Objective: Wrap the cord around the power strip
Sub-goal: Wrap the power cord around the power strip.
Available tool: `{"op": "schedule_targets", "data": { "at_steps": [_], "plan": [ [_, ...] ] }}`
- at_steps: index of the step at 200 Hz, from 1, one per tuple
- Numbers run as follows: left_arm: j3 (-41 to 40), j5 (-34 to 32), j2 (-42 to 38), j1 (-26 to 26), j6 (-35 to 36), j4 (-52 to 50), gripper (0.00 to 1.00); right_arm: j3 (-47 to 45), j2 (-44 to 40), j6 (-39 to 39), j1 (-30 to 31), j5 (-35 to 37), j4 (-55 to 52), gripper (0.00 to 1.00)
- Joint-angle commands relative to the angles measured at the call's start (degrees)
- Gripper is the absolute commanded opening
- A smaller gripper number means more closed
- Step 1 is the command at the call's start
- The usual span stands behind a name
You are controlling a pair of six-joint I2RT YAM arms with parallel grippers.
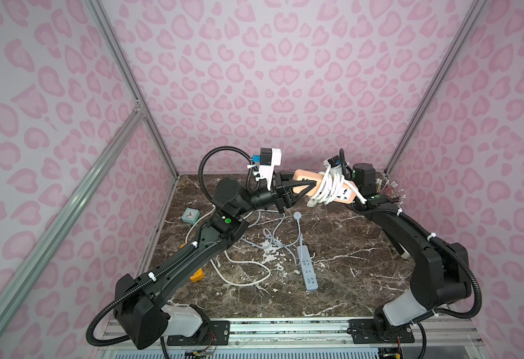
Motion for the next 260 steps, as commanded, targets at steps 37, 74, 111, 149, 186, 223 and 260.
{"op": "schedule_targets", "data": {
  "at_steps": [37, 74, 111, 149, 186, 223, 260],
  "plan": [
    [1.3, -6.8, 0.5, 0.4, -4.3, 8.5, 0.02, -8.0, -3.9, 7.0, -2.5, -6.2, 14.3, 0.46],
    [1.3, -8.6, 0.9, 0.9, -5.4, 9.6, 0.02, -11.9, -4.7, 9.2, -2.7, -8.0, 17.5, 0.42],
    [0.8, -10.4, 0.3, 1.9, -5.6, 9.6, 0.02, -16.7, -6.4, 11.4, -2.7, -7.9, 21.1, 0.37],
    [0.8, -10.4, 1.0, 2.4, -7.1, 11.3, 0.02, -19.7, -6.3, 13.5, -0.5, -5.5, 24.5, 0.09],
    [2.9, -14.0, 1.5, 5.8, -4.1, 6.6, 0.02, -22.8, -9.2, 13.4, 2.8, 0.8, 23.3, 0.0],
    [7.0, -25.1, 5.2, 11.1, 11.9, -6.2, 0.02, -24.0, -16.6, 4.0, 15.2, 22.0, 10.7, 0.0],
    [8.8, -39.4, 10.9, 10.4, 30.0, -16.3, 0.02, -20.6, -22.6, -9.3, 31.9, 43.9, 3.4, 0.0]
  ]
}}
